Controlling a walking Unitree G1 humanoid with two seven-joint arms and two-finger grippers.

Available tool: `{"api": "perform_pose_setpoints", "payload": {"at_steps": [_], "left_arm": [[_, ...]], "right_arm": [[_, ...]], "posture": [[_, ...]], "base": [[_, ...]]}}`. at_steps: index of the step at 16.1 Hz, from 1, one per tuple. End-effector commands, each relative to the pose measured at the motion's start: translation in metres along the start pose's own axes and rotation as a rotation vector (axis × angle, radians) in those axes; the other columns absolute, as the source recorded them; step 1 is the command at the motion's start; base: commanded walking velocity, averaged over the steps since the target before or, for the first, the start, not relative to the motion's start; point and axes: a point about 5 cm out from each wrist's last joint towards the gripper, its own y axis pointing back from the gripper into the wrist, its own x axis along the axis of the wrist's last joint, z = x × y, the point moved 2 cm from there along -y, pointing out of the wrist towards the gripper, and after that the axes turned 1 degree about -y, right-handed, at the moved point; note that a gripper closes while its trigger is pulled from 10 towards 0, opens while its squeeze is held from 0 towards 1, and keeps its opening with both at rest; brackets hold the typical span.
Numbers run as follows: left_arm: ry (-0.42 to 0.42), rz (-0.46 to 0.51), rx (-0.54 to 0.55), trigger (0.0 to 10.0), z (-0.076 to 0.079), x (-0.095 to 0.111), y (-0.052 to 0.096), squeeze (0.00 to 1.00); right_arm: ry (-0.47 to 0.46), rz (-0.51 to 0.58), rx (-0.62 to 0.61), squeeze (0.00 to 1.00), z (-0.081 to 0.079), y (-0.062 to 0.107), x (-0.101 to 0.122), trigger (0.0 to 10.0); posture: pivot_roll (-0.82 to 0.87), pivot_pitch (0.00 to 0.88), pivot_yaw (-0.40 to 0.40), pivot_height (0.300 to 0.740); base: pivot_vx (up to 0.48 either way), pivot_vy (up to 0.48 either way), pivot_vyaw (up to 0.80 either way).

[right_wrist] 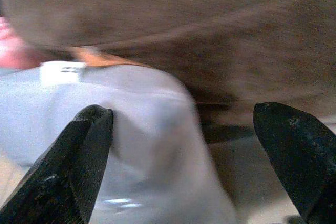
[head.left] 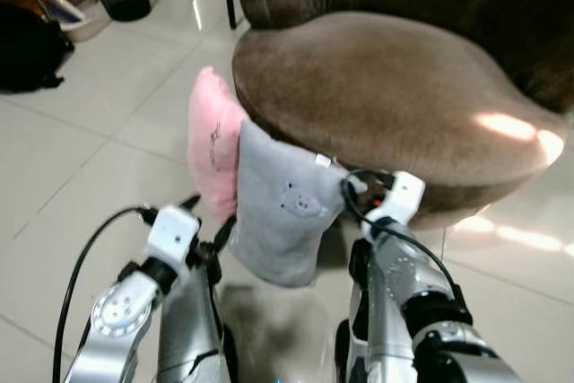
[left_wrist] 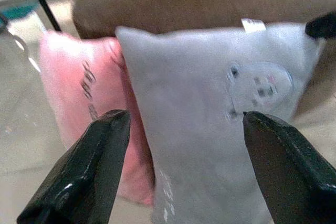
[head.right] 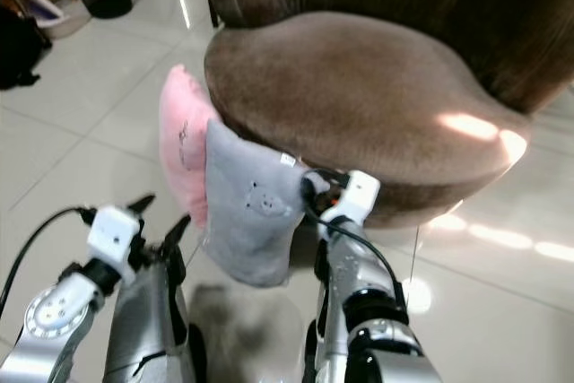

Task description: Move the pillow to the sofa from floor

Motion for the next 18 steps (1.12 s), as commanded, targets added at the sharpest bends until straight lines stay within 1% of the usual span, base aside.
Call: {"api": "perform_pose_setpoints", "payload": {"at_steps": [1, 2, 3, 4, 7, 10, 11, 12, 13, 14, 15, 17, 18], "left_arm": [[-0.005, -0.005, -0.031, 10.0, 0.000, -0.002, 0.004, 0.00], [-0.004, -0.004, -0.035, 10.0, 0.000, -0.002, 0.004, 0.00], [0.012, 0.008, -0.071, 10.0, 0.002, -0.001, 0.003, 0.00], [0.017, 0.013, -0.081, 10.0, 0.003, -0.001, 0.003, 0.00], [0.056, 0.038, -0.160, 10.0, 0.009, -0.001, 0.002, 0.00], [0.069, 0.043, -0.208, 10.0, 0.013, -0.001, 0.002, 0.00], [0.071, 0.043, -0.213, 10.0, 0.012, -0.003, 0.002, 0.00], [0.069, 0.059, -0.223, 10.0, 0.014, 0.004, 0.011, 0.00], [0.068, 0.072, -0.232, 10.0, 0.016, 0.010, 0.018, 0.00], [0.068, 0.074, -0.236, 10.0, 0.017, 0.011, 0.019, 0.00], [0.068, 0.077, -0.242, 10.0, 0.017, 0.013, 0.021, 0.00], [0.063, 0.075, -0.250, 10.0, 0.017, 0.014, 0.022, 0.00], [0.061, 0.074, -0.255, 10.0, 0.018, 0.015, 0.023, 0.00]], "right_arm": [[-0.055, 0.012, -0.030, 1.00, 0.007, 0.001, -0.002, 10.0], [-0.070, 0.013, -0.032, 1.00, 0.008, 0.001, -0.002, 10.0], [-0.164, 0.024, -0.010, 1.00, 0.006, 0.000, -0.002, 10.0], [-0.185, 0.028, 0.000, 1.00, 0.005, 0.000, -0.002, 10.0], [-0.349, 0.068, 0.070, 1.00, -0.009, -0.004, 0.001, 10.0], [-0.395, 0.120, 0.129, 1.00, -0.021, -0.007, 0.011, 10.0], [-0.396, 0.133, 0.162, 0.78, -0.025, -0.007, 0.014, 10.0], [-0.401, 0.152, 0.210, 0.45, -0.031, -0.007, 0.018, 10.0], [-0.417, 0.168, 0.236, 0.00, -0.034, -0.007, 0.021, 10.0], [-0.416, 0.172, 0.247, 0.00, -0.035, -0.008, 0.022, 10.0], [-0.401, 0.176, 0.262, 0.00, -0.038, -0.009, 0.025, 10.0], [-0.361, 0.158, 0.274, 0.00, -0.041, -0.009, 0.023, 10.0], [-0.311, 0.112, 0.275, 0.00, -0.044, -0.010, 0.015, 10.0]], "posture": [[0.12, 0.247, 0.020, 0.446], [0.12, 0.247, 0.020, 0.446], [0.12, 0.257, 0.033, 0.446], [0.12, 0.258, 0.035, 0.446], [0.14, 0.274, 0.043, 0.446], [0.15, 0.284, 0.047, 0.446], [0.15, 0.287, 0.047, 0.446], [0.15, 0.291, 0.045, 0.446], [0.16, 0.297, 0.044, 0.446], [0.16, 0.300, 0.044, 0.446], [0.16, 0.301, 0.043, 0.446], [0.16, 0.302, 0.044, 0.446], [0.16, 0.304, 0.044, 0.446]], "base": [[0.000, 0.000, 0.00], [0.000, 0.000, 0.00], [0.000, 0.000, 0.00], [0.000, 0.000, 0.00], [0.000, 0.000, 0.00], [0.000, 0.000, 0.00], [0.000, 0.000, 0.00], [0.000, 0.000, 0.00], [0.000, 0.000, 0.00], [0.000, 0.000, 0.00], [0.000, 0.000, 0.00], [0.000, 0.000, 0.00], [0.000, 0.000, 0.00]]}}
